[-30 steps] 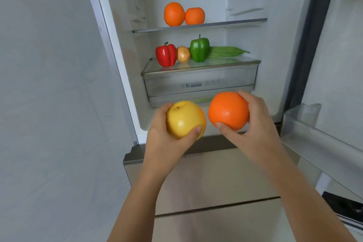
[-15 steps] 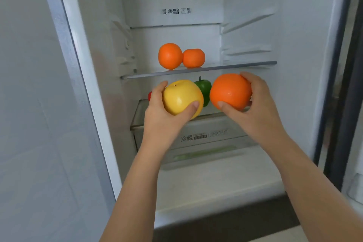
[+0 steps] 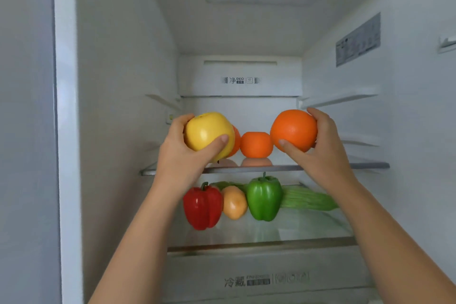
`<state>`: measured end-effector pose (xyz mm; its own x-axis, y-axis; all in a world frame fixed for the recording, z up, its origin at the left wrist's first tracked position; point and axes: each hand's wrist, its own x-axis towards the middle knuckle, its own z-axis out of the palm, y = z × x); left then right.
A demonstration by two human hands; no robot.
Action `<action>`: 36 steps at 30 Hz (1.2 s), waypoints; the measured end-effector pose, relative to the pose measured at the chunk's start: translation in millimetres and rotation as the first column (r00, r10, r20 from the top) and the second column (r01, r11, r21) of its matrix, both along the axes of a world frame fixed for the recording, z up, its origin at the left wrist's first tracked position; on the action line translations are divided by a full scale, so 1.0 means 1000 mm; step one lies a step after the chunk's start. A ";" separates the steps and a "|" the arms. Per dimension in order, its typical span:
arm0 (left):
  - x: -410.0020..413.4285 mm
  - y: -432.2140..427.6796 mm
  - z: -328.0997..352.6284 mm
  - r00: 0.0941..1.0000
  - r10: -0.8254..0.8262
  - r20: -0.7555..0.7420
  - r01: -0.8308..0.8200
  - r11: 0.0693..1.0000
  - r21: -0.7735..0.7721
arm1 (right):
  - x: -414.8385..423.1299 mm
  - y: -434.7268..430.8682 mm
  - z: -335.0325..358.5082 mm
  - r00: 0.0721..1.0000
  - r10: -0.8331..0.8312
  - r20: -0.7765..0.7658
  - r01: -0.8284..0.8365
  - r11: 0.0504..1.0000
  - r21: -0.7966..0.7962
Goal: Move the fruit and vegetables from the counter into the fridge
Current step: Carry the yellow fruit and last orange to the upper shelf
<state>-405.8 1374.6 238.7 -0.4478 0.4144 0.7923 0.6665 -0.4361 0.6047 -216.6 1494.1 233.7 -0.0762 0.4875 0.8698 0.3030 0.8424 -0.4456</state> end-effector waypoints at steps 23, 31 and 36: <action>-0.059 0.030 0.016 0.998 -0.063 0.018 0.066 0.961 -0.267 | 0.006 0.079 0.029 0.937 0.172 0.305 -0.066 0.942 -0.328; -0.059 0.030 0.014 0.995 -0.091 0.030 0.096 0.962 -0.257 | 0.006 0.077 0.028 0.936 0.168 0.309 -0.059 0.941 -0.333; -0.061 0.031 0.013 0.997 -0.074 0.034 0.081 0.960 -0.269 | 0.006 0.077 0.028 0.933 0.164 0.321 -0.055 0.945 -0.324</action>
